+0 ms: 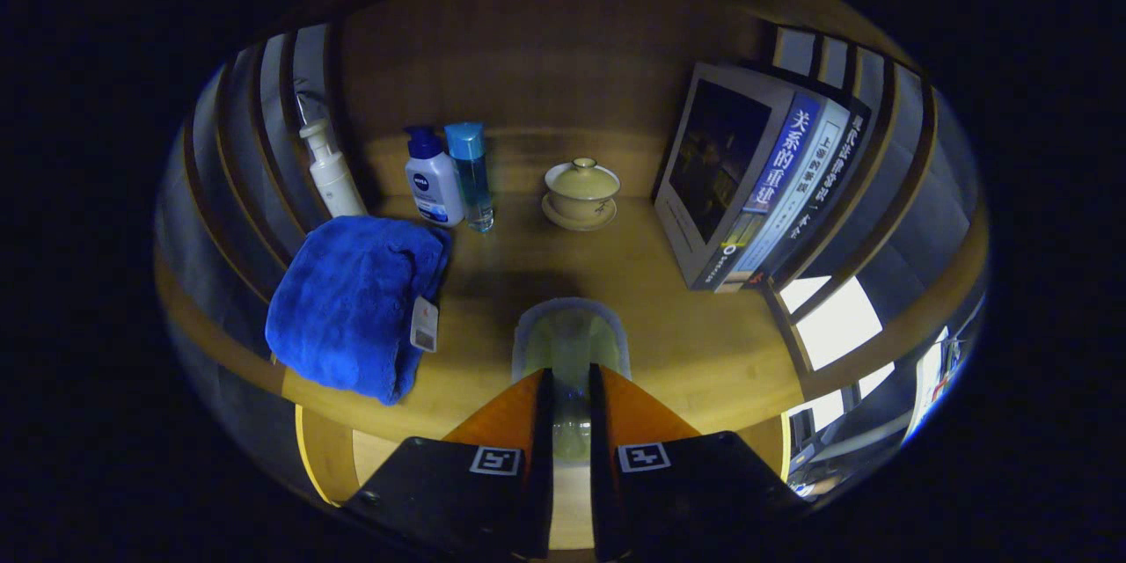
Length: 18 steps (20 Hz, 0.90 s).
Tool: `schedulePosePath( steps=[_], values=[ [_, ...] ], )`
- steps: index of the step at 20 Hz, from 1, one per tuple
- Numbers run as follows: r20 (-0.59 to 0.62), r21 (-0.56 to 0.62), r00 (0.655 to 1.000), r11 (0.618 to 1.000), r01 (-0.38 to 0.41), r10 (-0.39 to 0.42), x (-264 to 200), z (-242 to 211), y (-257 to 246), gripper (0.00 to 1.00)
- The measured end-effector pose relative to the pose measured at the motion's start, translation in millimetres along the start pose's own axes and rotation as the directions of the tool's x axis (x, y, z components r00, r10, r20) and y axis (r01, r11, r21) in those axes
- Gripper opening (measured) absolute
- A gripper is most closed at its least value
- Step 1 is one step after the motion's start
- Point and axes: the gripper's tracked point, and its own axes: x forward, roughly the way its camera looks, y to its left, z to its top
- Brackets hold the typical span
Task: Pull open the drawer, take out the items inside it, and place them on the countertop above the cabinet.
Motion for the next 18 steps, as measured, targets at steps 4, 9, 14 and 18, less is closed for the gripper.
schedulePosePath(
  steps=[4,9,14,18],
  values=[
    [-0.009,0.006,1.000,1.000,0.006,-0.006,16.9,6.2,-2.9,0.26],
    [-0.022,0.011,0.999,1.000,0.023,-0.022,25.9,4.3,-7.3,0.26],
    [0.000,0.011,0.999,0.999,0.034,-0.034,22.3,6.0,-9.4,0.40],
    [0.045,0.002,0.999,1.000,0.025,-0.025,16.1,6.6,-8.7,0.61]
  ],
)
